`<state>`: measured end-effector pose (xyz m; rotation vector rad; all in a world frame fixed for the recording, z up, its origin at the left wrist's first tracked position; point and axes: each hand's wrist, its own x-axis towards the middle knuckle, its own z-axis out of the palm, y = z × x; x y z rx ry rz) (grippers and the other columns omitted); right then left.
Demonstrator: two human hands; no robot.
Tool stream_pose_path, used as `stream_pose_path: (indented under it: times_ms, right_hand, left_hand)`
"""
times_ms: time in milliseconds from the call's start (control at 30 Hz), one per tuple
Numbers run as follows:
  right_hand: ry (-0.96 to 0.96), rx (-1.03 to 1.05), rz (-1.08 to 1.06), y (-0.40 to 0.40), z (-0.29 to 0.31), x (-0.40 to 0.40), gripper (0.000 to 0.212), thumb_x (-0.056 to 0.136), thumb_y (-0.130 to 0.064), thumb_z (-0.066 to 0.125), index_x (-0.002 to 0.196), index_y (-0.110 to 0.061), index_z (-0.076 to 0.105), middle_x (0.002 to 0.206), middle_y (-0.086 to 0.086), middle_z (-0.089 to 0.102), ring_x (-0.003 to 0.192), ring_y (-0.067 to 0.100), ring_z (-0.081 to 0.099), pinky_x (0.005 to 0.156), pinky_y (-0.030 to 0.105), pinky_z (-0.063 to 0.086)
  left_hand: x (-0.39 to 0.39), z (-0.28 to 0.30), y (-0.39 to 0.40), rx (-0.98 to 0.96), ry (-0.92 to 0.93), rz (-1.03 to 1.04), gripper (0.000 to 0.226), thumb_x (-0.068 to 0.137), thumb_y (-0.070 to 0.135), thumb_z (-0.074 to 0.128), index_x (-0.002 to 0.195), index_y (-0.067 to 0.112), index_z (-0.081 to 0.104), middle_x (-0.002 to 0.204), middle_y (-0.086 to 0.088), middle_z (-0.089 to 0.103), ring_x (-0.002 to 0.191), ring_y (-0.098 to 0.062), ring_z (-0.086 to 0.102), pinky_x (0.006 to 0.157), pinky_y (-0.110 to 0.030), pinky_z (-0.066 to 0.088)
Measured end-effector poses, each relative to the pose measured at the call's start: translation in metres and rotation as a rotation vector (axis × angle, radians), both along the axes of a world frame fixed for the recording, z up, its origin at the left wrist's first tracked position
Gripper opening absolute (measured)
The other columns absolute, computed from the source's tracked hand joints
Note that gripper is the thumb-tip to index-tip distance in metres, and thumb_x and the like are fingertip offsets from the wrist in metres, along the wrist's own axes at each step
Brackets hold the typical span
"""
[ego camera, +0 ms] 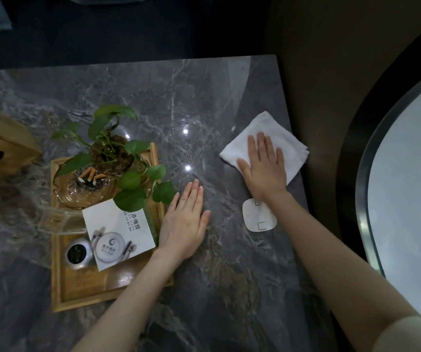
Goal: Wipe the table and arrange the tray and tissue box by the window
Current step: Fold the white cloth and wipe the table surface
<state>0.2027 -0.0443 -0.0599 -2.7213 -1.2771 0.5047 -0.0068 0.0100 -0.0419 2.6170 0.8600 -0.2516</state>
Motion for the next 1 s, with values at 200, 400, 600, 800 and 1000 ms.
stream_pose_path:
  times_ms: [200, 400, 600, 800, 1000]
  right_hand:
    - [-0.03, 0.016, -0.027, -0.004, -0.001, -0.018, 0.055, 0.097, -0.038, 0.013, 0.145, -0.012, 0.011, 0.156, 0.016, 0.011, 0.144, 0.029, 0.007, 0.116, 0.045, 0.007]
    - [0.023, 0.149, -0.017, -0.022, 0.003, -0.053, 0.052, 0.094, -0.028, 0.021, 0.13, 0.001, 0.045, 0.137, 0.024, 0.048, 0.129, 0.039, 0.041, 0.107, 0.048, 0.033]
    - [0.139, 0.21, -0.006, -0.038, 0.024, -0.081, 0.041, 0.1, -0.026, 0.03, 0.131, -0.006, 0.046, 0.14, 0.014, 0.048, 0.131, 0.028, 0.04, 0.105, 0.036, 0.034]
    - [0.683, 0.374, -0.378, -0.049, 0.074, -0.066, 0.035, 0.099, -0.024, 0.033, 0.106, -0.002, 0.059, 0.106, 0.01, 0.061, 0.104, 0.023, 0.055, 0.081, 0.029, 0.037]
    - [1.487, 0.736, -0.846, -0.063, 0.111, -0.062, 0.025, 0.093, -0.025, 0.043, 0.091, -0.017, 0.067, 0.101, 0.004, 0.067, 0.094, 0.017, 0.061, 0.079, 0.031, 0.047]
  left_hand:
    - [0.001, -0.001, -0.001, -0.001, 0.013, -0.01, 0.07, 0.084, 0.047, -0.006, 0.144, 0.013, 0.003, 0.156, -0.001, 0.0, 0.135, -0.005, -0.013, 0.113, -0.028, -0.005]
    - [0.004, 0.004, -0.001, -0.133, -0.005, 0.057, 0.065, 0.089, 0.047, 0.0, 0.145, 0.014, 0.007, 0.157, 0.0, 0.001, 0.143, -0.008, -0.004, 0.115, -0.03, -0.004]
    - [0.007, 0.025, -0.005, -0.476, -0.118, 0.258, 0.05, 0.098, 0.034, 0.018, 0.144, 0.014, 0.015, 0.157, -0.001, 0.01, 0.144, -0.01, 0.005, 0.118, -0.032, 0.004]
    - [-0.004, 0.053, -0.015, -0.731, -0.245, 0.39, 0.049, 0.098, 0.035, 0.023, 0.141, 0.011, 0.028, 0.153, -0.003, 0.027, 0.141, -0.013, 0.021, 0.113, -0.025, 0.011]
    - [-0.004, 0.075, -0.016, -0.888, -0.379, 0.52, 0.052, 0.095, 0.042, 0.029, 0.138, 0.014, 0.036, 0.149, -0.004, 0.035, 0.137, -0.016, 0.03, 0.115, -0.033, 0.019]
